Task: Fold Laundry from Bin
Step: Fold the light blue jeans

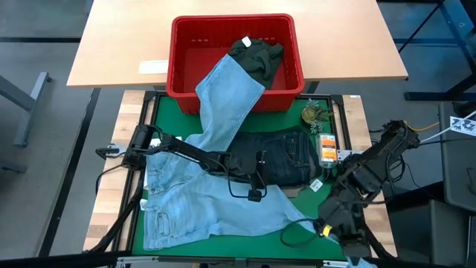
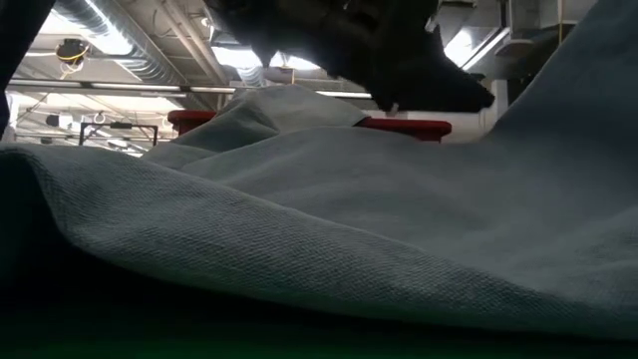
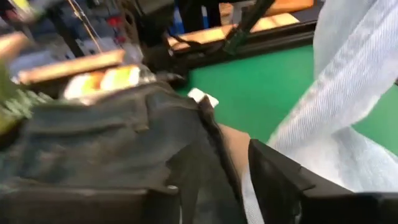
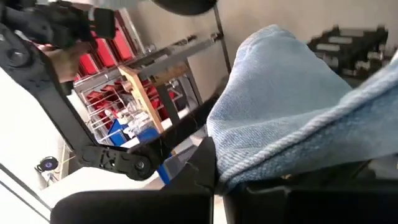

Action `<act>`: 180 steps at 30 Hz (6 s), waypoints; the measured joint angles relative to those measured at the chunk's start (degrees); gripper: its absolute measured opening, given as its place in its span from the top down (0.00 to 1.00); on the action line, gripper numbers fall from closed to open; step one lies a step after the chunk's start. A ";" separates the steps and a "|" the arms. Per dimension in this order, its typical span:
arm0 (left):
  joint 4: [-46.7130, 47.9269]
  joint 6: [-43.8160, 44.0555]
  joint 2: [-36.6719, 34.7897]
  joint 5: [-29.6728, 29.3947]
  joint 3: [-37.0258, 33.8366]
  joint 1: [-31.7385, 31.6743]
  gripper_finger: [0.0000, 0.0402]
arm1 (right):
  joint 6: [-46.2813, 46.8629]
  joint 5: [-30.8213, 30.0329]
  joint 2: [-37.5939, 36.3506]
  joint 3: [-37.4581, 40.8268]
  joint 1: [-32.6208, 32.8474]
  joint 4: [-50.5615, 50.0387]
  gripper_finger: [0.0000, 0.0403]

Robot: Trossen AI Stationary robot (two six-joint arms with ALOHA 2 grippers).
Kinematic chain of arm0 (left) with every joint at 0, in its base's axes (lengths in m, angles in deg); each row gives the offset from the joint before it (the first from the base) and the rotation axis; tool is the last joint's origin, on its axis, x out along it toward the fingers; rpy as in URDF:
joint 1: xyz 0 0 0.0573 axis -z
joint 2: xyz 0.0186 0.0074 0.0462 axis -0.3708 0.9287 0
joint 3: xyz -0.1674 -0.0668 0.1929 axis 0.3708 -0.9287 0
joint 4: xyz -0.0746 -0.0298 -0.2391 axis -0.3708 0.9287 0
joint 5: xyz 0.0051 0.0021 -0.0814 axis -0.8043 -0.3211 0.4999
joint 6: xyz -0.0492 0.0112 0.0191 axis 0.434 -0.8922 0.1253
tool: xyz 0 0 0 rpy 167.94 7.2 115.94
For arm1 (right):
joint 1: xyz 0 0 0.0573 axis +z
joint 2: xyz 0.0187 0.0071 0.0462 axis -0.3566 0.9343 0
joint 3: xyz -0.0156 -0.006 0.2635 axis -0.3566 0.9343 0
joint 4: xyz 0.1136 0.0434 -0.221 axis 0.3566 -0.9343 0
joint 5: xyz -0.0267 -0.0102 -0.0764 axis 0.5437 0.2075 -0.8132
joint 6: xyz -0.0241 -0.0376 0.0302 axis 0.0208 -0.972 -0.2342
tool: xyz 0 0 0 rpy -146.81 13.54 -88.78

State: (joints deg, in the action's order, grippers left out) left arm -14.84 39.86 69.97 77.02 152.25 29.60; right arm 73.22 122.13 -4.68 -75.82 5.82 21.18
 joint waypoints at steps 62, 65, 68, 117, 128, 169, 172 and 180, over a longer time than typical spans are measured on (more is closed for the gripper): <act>45.43 41.37 -22.02 -2.51 0.02 26.97 0.70 | -63.12 -8.41 23.95 -0.02 -36.92 29.21 0.99; 46.02 43.03 -22.10 -1.74 0.02 27.30 0.70 | -63.11 -8.78 25.82 0.04 -36.86 29.15 0.98; 47.50 44.53 -22.14 0.44 0.02 27.49 0.70 | -63.08 -7.87 26.36 0.04 -36.84 29.11 0.93; 32.69 38.04 -11.77 -13.85 0.11 25.21 0.70 | -52.66 -66.30 6.32 0.05 1.82 -22.75 0.41; 27.04 37.22 -7.34 -3.23 0.07 22.52 0.70 | -37.93 -71.87 6.38 6.70 14.14 -18.62 0.41; 38.97 37.28 -1.50 -8.45 0.04 26.04 0.52 | -29.32 -78.19 6.38 23.18 17.17 -0.58 0.41; 39.25 37.57 -1.16 -7.84 0.02 26.26 0.52 | -29.32 -79.40 6.38 23.37 17.17 -0.64 0.41; 39.06 37.62 0.07 -7.73 0.04 26.46 0.54 | -29.32 -81.37 6.37 23.37 17.17 1.00 0.41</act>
State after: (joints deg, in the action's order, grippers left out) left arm 24.22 77.49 70.03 69.30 152.30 56.07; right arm 43.90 40.76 1.69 -52.46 22.99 22.18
